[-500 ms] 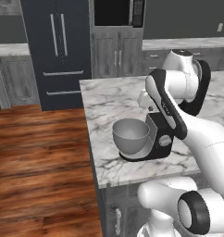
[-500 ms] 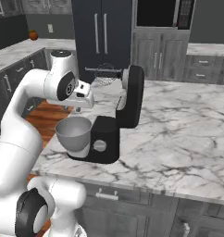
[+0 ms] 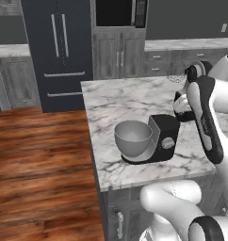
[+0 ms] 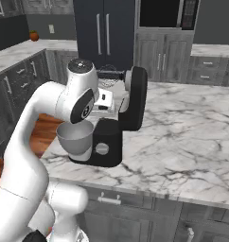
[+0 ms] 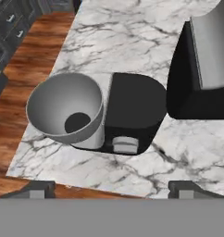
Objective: Close the stand mixer head.
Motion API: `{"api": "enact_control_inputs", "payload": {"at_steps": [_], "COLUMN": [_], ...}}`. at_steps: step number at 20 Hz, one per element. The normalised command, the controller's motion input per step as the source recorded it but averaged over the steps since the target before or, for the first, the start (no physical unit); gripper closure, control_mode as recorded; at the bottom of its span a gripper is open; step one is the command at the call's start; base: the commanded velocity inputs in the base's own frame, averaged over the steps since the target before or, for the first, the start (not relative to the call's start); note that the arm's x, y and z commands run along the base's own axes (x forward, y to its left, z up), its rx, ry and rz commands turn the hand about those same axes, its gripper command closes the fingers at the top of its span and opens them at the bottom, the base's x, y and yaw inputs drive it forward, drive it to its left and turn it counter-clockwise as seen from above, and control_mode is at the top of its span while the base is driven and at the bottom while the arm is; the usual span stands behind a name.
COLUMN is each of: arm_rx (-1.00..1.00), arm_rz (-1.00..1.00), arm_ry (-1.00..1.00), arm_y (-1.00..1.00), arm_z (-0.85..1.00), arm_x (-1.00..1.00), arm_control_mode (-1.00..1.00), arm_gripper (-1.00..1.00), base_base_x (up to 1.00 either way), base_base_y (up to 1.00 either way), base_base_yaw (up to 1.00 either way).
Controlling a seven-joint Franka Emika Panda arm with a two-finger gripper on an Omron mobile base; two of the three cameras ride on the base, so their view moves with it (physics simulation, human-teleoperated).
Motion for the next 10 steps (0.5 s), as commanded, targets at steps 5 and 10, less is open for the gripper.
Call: {"api": "enact_control_inputs", "payload": {"at_steps": [5, 10], "arm_rx": [0.04, 0.12], "arm_rz": [0.28, 0.36], "arm_ry": [-0.38, -0.39], "arm_y": [-1.00, -1.00], "arm_z": [0.53, 0.37], "arm_x": [-0.03, 0.27], "arm_control_mode": [-1.00, -1.00], "arm_gripper": [-1.00, -1.00], "base_base_x": [0.00, 0.00], "base_base_y": [0.00, 0.00], "base_base_yaw": [0.00, 0.00]}}
